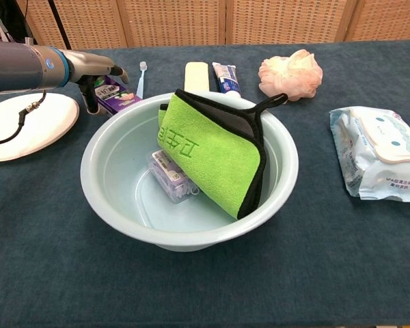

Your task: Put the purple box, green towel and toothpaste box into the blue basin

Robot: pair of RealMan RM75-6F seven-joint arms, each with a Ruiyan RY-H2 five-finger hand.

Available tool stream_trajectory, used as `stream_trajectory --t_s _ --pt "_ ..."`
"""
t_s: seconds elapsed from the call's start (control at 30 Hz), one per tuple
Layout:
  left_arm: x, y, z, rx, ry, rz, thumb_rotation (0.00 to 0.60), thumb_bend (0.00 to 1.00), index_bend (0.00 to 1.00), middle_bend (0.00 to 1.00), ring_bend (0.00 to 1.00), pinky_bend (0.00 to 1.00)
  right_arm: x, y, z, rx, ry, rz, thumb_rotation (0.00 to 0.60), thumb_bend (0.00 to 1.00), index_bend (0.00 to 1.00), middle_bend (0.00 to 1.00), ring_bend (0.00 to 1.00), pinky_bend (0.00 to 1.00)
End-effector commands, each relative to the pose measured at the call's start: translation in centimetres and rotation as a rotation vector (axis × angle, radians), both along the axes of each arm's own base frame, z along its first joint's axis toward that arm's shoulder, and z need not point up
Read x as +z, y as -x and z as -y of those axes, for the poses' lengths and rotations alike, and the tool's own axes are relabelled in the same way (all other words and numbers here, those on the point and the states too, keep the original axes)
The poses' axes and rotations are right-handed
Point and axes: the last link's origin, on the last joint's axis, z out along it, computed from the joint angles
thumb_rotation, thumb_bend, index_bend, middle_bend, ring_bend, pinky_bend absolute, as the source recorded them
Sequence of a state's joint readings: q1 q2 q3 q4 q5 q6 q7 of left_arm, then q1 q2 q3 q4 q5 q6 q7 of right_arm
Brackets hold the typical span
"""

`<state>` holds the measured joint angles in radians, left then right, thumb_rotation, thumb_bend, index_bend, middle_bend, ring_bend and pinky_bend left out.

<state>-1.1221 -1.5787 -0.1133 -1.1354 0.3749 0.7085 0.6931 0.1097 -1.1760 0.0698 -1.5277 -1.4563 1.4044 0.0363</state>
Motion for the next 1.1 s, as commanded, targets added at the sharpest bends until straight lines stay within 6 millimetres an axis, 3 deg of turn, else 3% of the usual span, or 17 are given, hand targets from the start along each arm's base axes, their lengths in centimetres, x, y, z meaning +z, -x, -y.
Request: stream_trajectory --t_s 0.03,0.1,0.17,0.3,0.63,1.1 --pt "0.0 -0.3 0.0 -0.012 -0.039 0.012 0.600 0.37 0.24 0.02 0.04 0.17 0.0 0.0 -0.1 0.002 0.001 0.000 0.600 0.09 0.00 0.00 0.00 0.00" --pt "0.2 -0.7 0.0 -0.037 -0.071 0.027 0.600 0.39 0.41 0.10 0.13 0.24 0.0 -0.1 -0.1 0.003 0.000 0.000 0.600 0.09 0.00 0.00 0.00 0.00" --pt "0.3 -0.9 0.1 -0.061 -0.090 0.039 0.600 0.40 0.51 0.16 0.18 0.28 -0.1 -0.1 -0.1 0.004 -0.001 -0.001 0.600 0.09 0.00 0.00 0.00 0.00" --pt "0.5 -1.2 0.2 -0.091 -0.117 0.069 0.600 0.42 0.59 0.26 0.26 0.34 -0.1 -0.2 -0.2 0.006 0.000 -0.001 0.600 0.09 0.00 0.00 0.00 0.00" --pt "1.1 -1.2 0.7 -0.133 -0.149 0.088 0.600 0.44 0.65 0.32 0.31 0.38 0.1 -0.3 -0.4 0.010 0.005 0.001 0.600 0.09 0.00 0.00 0.00 0.00" --pt "3.8 -2.5 1.1 -0.171 -0.201 0.128 0.600 0.44 0.66 0.33 0.35 0.40 0.2 -0.7 -0.6 0.027 0.004 0.008 0.600 0.09 0.00 0.00 0.00 0.00"
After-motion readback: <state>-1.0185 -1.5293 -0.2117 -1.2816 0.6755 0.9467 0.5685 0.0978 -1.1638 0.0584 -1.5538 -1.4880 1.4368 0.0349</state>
